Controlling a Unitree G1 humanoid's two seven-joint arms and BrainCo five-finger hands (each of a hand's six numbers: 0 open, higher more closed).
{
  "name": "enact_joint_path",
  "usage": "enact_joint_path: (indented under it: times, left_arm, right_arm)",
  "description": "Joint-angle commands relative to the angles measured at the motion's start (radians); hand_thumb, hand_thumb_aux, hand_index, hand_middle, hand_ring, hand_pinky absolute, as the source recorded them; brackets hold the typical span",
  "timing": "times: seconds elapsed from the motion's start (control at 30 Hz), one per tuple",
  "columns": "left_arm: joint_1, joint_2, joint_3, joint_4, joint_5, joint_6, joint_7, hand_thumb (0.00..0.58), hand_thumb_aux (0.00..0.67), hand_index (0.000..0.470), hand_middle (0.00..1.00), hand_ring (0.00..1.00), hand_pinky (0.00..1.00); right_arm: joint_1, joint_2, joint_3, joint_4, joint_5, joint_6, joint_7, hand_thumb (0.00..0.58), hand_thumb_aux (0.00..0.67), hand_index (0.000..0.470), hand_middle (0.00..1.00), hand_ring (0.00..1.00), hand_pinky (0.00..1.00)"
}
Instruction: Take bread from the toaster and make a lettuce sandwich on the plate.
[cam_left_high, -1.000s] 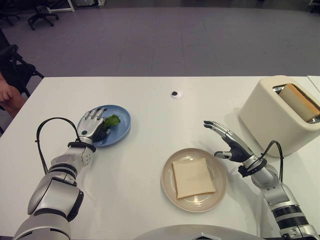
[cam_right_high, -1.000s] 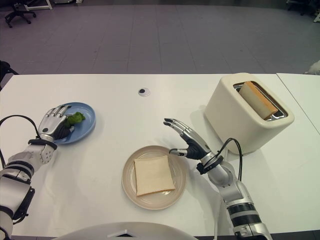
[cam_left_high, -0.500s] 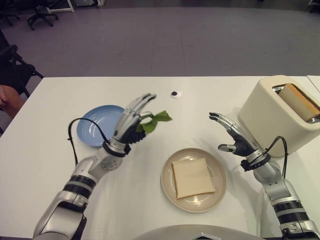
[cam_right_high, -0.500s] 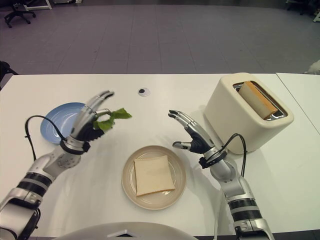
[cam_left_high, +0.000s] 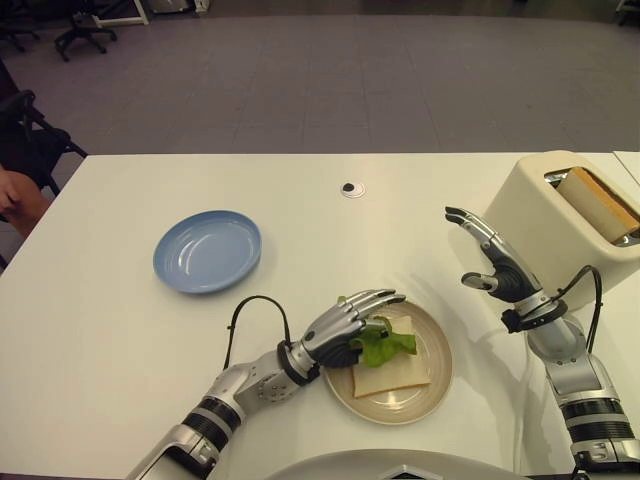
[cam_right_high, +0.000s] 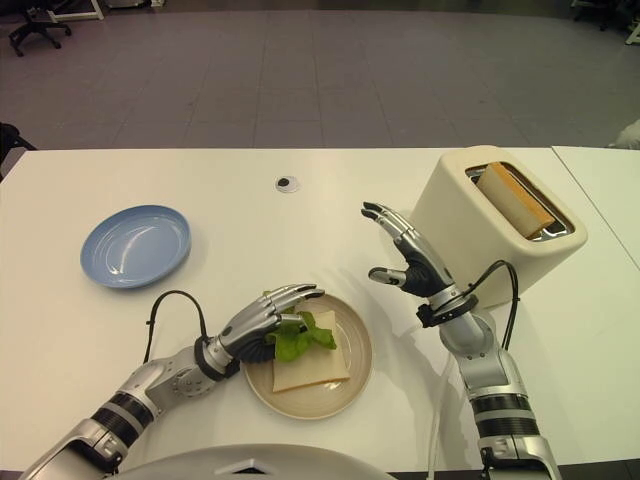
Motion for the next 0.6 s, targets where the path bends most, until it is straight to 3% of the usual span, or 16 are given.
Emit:
enact_joint_path:
  times: [0.03,0.07,0.37,0.47,0.6]
  left_arm:
    - [0.029,0.024,-0.005,0.007,-0.003,-0.007,-0.059,0.112,0.068,0.048,0.00,0.00,0.00]
    - [0.032,0.024,0.000,0.007,-0.009,-0.010,-0.067,0.000,0.000,0.000,0.00,0.00,0.00]
    - [0.028,-0.003,0.046,-0.008,0.048,0.068,-0.036,0.000,0.000,0.000,0.00,0.00,0.00]
    - [0.043,0.013,0.091,-0.085,0.026,0.088,-0.040,0.000,0.000,0.000,0.00,0.00,0.00]
    - [0.065,-0.001,0.257,-0.217,-0.172,0.087,-0.005,0.000,0.000,0.000,0.00,0.00,0.00]
  right_arm:
    - [-0.024,-0.001,0.001,0.023,0.004,-0.002,0.006,0.000,0.000,0.000,0.00,0.00,0.00]
    - [-0.028,0.001,0.003,0.029,0.003,-0.002,0.005,0.000,0.000,0.000,0.00,0.00,0.00]
    - [0.004,-0.017,-0.051,-0.058,0.019,0.002,-0.012,0.000,0.000,0.000,0.00,0.00,0.00]
    - [0.057,-0.014,-0.253,-0.242,0.036,0.059,-0.103,0.000,0.000,0.000,0.00,0.00,0.00]
    - [0.089,-0.074,-0.483,-0.299,-0.187,0.254,-0.233,0.000,0.000,0.000,0.00,0.00,0.00]
